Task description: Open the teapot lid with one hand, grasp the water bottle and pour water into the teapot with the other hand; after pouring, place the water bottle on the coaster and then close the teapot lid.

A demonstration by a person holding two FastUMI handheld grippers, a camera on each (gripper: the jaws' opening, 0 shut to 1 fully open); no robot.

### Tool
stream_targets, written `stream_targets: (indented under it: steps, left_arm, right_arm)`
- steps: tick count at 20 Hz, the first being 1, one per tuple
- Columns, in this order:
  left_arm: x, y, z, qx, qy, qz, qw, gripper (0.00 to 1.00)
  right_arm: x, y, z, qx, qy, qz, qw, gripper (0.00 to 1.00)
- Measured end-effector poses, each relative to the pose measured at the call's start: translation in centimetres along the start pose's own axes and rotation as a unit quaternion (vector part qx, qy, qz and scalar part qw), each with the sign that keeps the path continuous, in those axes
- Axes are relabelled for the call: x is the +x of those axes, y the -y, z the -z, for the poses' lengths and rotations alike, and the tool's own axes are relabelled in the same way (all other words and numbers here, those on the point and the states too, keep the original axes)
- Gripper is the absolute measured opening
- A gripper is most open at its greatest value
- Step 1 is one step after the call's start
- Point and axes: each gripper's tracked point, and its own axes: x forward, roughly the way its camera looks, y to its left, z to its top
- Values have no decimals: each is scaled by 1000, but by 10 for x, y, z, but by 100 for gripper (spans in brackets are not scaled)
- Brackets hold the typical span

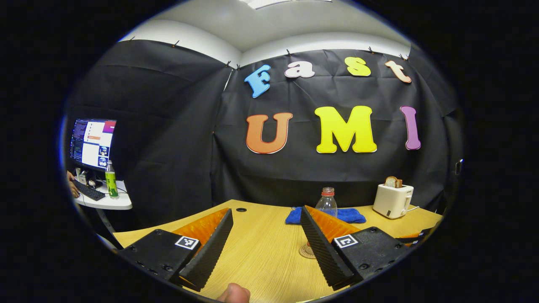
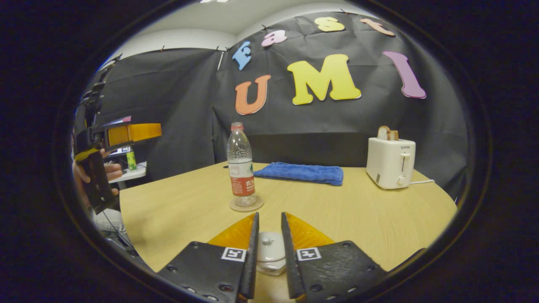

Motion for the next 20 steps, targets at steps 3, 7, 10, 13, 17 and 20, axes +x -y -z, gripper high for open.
stream_targets:
  steps: [3,7,10,13,17,20]
  left_arm:
    - [1,21,-18,2,5,7,1000,100]
    - [-2,58,-50,19,18,33,999,100]
    - [-9,90,-59,13,17,58,998,100]
    - [-20,113,-59,6,19,77,997,100]
    - [-40,128,-43,6,22,83,996,100]
    - [-51,126,-31,16,19,83,996,100]
  right_arm:
    - [-18,13,-37,3,29,26,999,83]
    - [-52,44,-97,-32,63,89,994,98]
    - [-80,58,-140,-50,98,126,986,97]
    - [-99,62,-156,-53,114,145,981,95]
    - [-110,60,-135,-39,104,144,983,97]
    - [-116,58,-123,-41,99,152,983,95]
